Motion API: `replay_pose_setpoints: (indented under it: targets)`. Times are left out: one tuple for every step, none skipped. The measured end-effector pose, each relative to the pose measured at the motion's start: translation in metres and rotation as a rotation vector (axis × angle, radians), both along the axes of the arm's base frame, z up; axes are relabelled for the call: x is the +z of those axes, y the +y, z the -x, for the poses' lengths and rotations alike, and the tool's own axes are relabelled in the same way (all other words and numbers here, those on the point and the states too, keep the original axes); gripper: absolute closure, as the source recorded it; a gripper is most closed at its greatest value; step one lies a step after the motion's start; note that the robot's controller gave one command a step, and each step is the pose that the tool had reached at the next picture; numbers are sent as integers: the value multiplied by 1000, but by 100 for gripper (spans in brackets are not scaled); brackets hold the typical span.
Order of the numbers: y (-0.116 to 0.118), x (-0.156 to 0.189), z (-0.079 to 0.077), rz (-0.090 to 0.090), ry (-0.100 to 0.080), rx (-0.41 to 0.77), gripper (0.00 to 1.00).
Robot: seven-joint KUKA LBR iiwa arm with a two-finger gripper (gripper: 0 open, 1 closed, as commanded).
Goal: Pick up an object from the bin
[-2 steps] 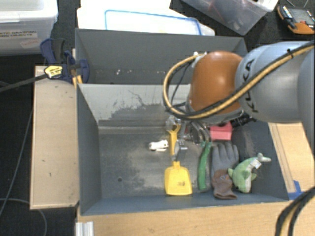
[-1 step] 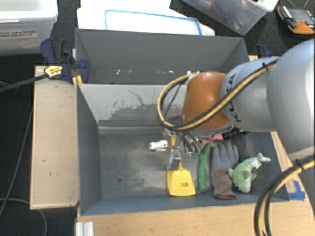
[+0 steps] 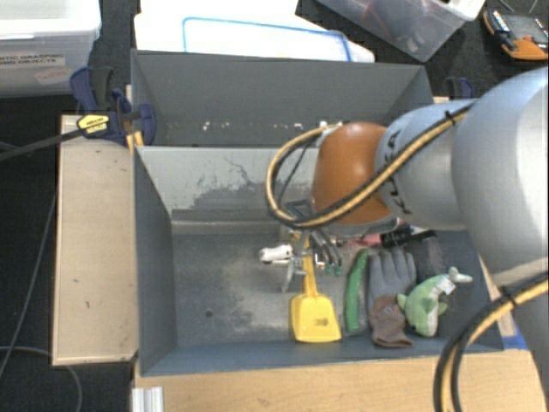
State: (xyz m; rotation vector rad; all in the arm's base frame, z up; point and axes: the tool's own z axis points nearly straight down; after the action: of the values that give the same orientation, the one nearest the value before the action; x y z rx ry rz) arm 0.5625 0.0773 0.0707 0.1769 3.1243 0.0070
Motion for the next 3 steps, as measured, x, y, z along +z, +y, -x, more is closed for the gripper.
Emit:
replay_pose_setpoints:
  targets:
    - [-4, 0, -9, 2, 6, 112, 0]
    - [0, 0, -2, -1, -2, 6, 0]
    - [-4, 1, -9, 1, 3, 109, 100]
